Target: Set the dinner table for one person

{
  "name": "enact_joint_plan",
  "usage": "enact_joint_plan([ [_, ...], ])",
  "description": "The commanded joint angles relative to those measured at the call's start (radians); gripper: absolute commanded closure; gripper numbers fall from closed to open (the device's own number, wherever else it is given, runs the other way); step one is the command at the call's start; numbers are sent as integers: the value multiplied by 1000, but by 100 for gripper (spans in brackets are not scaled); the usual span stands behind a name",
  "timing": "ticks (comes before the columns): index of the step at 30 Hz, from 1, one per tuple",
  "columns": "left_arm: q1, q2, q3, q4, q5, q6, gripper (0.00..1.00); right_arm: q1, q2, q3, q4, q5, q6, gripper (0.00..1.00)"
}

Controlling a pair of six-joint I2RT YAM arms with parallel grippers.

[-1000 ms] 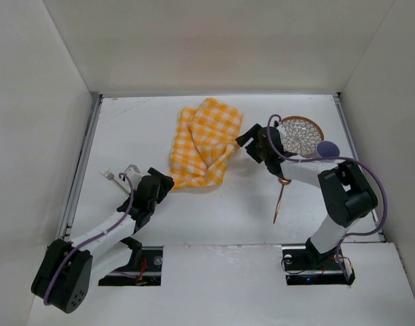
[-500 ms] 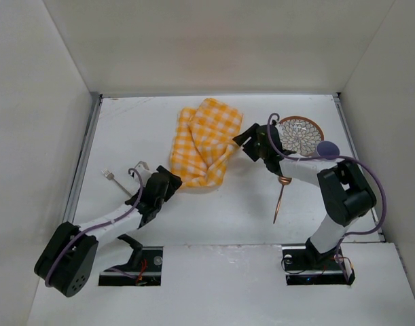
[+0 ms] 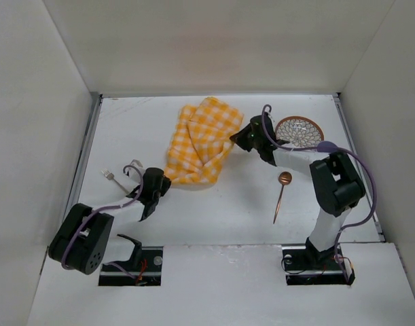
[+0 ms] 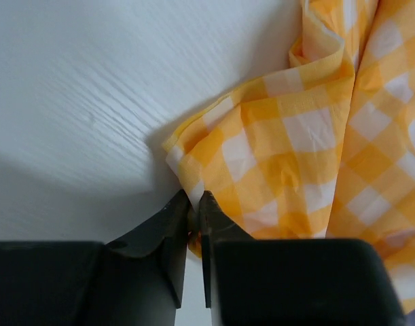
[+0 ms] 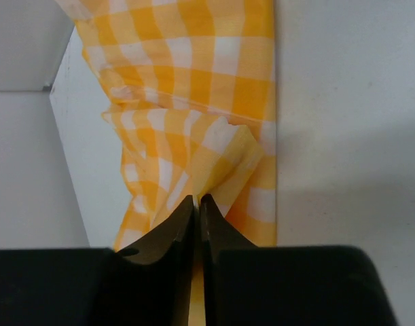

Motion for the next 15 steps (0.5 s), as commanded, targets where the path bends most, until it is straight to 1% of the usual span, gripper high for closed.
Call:
enact_joint_plan([
  [1,105,-29,20,44,-18,60,94,9,6,136,9,-42,-63,91],
  [4,196,-105,43,30,-26,83,95,11,-31,205,-20,-47,-166,94],
  [6,239,-168,58,-4,-15,94,96,12,-115,181,-57,4,-236,94],
  [8,256,-234,60,-48,-21,114,96,20,-242,77,-77,97,-287,94],
  [10,260,-314,43,-94,-27,135,97,47,-385,-87,-93,216,-306,94],
  [11,256,-344,34,-114,-33,141,97,66,-430,-144,-104,254,-306,94],
  [12,246,-383,17,-143,-42,146,97,107,-492,-231,-121,315,-297,95],
  [13,234,-424,1,-177,-50,148,97,136,-525,-281,-132,353,-286,95],
  [15,208,-490,-28,-240,-55,151,97,220,-611,-408,-169,461,-222,96],
])
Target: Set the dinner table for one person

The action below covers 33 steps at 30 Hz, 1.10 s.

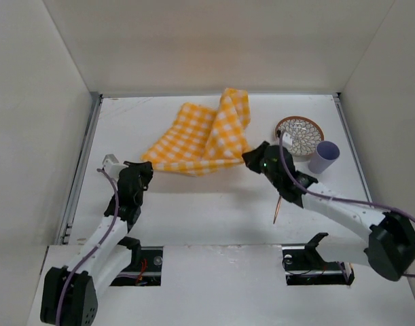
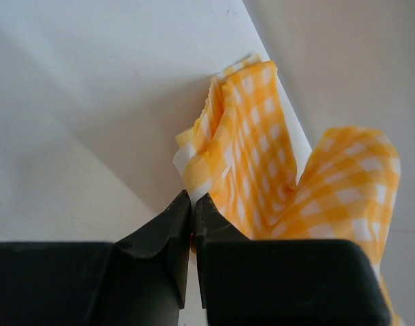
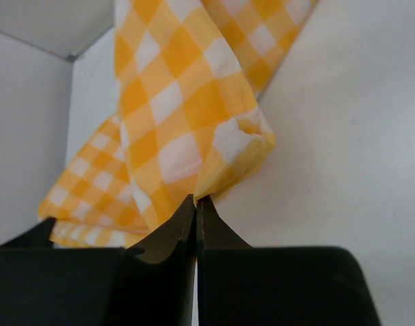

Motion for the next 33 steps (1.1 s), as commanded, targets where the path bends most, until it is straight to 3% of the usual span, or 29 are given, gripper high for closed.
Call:
enact_joint_plan([
  [1,-23,-106,-59,-184,-66,48,97,105,-108,-185,-114,293,59,96],
  [8,-80,-293,-109,-420,-106,66,96,360,-298,-301,-529,507,405,100],
  [12,-98,-281,-73,-436,-126,112,88,408,-254,-290,-559,490,428,99],
  [19,-199,-324,41,-470,-348,224,49,279,-160,-263,-383,351,188,99],
  [22,-265,-185,90,-409,-351,246,37,198,-116,-238,-332,296,92,99],
  [24,-289,-13,139,-343,-308,272,30,155,-85,-217,-295,262,39,98],
  [29,-244,318,231,-214,-248,342,28,101,-38,-189,-234,197,-20,97],
  [33,-218,457,251,-154,-230,356,32,96,-24,-187,-189,188,-40,96],
])
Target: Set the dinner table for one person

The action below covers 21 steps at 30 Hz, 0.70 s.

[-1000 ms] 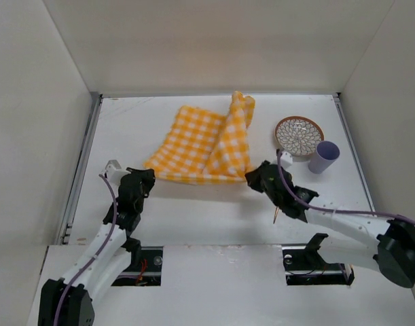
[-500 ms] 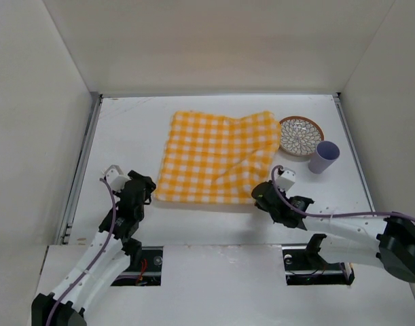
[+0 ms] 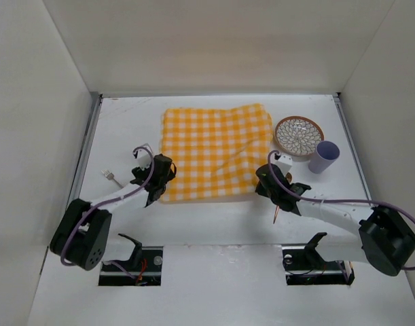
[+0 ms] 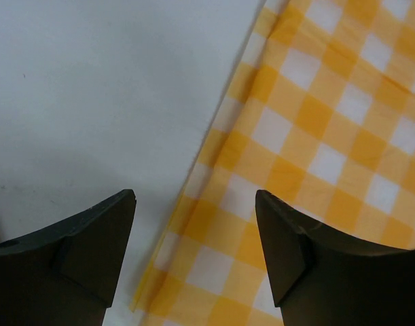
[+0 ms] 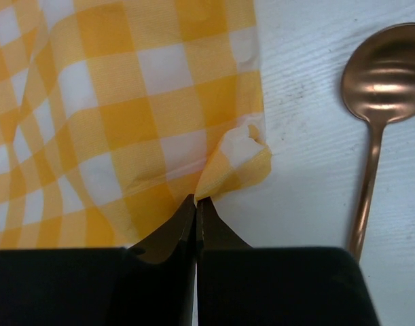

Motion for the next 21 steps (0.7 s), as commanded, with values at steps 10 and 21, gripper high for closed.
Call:
enact_joint_plan([
  [10,120,107,-44,186,110,-36,86,-15,79,31,166,-74,-55,95],
  [21,154,-126,-167,125,-1,-58,93,97,26,33,7,-39,-10,91],
])
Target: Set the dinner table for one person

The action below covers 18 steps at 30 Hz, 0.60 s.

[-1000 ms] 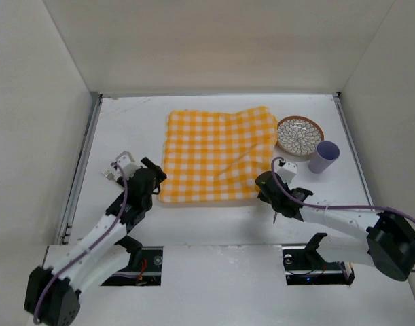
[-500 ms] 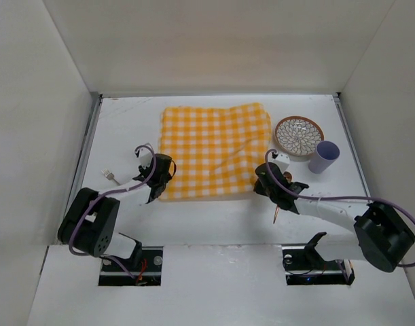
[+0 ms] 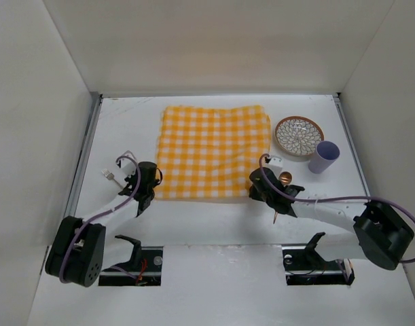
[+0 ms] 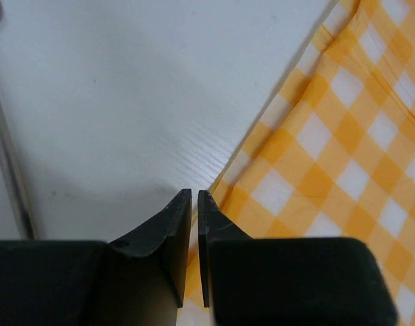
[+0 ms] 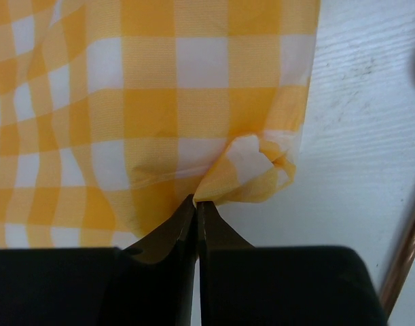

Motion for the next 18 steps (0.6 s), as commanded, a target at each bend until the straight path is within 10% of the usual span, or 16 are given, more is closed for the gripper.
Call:
enact_joint_plan([
  [1,9,-95,-44,-31,-45,-18,93,57,-47,32,-90,34,12,90],
  [10,-120,-390,-67,-203,-56,-19,89,77,-204,44,-285,204,18,45],
  [18,-250,-220,-21,-45,4,-67,78,111,-190,83,-103,83,-20,51],
])
